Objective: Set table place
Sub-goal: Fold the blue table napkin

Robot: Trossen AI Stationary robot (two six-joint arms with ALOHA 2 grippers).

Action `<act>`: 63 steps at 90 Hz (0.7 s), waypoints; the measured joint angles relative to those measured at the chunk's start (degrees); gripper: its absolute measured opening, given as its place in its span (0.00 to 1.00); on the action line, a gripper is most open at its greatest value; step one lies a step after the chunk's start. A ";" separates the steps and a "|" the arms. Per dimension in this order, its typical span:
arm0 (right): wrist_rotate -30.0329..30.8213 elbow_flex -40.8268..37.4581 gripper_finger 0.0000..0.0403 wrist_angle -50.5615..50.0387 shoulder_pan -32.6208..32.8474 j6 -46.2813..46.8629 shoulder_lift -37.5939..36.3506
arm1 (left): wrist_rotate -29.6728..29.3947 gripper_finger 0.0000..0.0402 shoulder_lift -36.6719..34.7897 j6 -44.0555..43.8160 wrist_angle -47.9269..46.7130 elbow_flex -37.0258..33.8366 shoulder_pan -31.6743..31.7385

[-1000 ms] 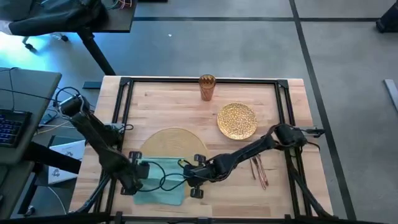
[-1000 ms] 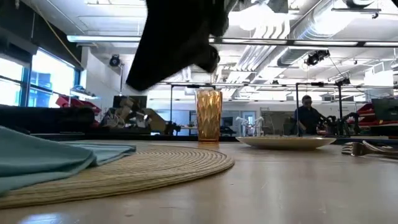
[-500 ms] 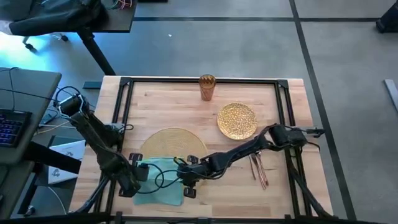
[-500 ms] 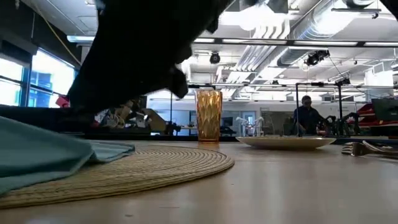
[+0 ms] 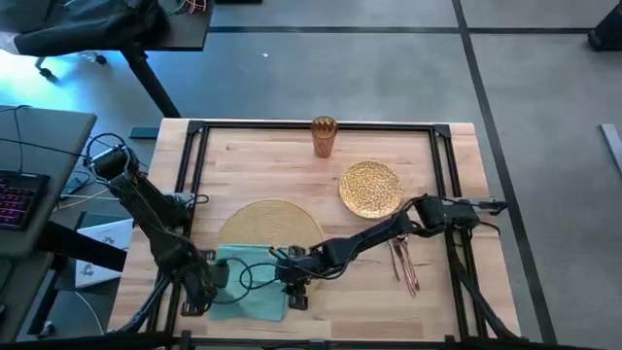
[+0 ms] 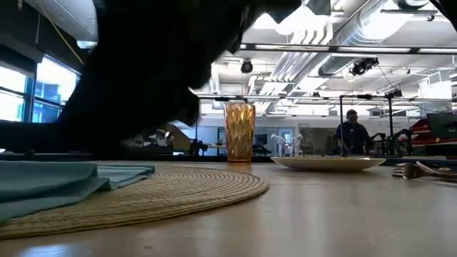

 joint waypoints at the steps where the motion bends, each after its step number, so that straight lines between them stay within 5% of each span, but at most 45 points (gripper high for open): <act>1: -0.32 0.01 0.36 0.41 0.31 -0.97 -0.01 | -0.44 0.42 0.14 0.14 0.48 0.00 -0.25; 15: 0.57 0.06 0.36 4.73 4.36 -10.43 0.57 | -5.26 0.37 1.68 -2.19 1.47 -0.11 -2.08; 63: 15.66 0.04 0.34 11.71 8.12 -24.56 6.17 | -4.98 0.33 1.31 -9.67 2.49 1.73 -4.56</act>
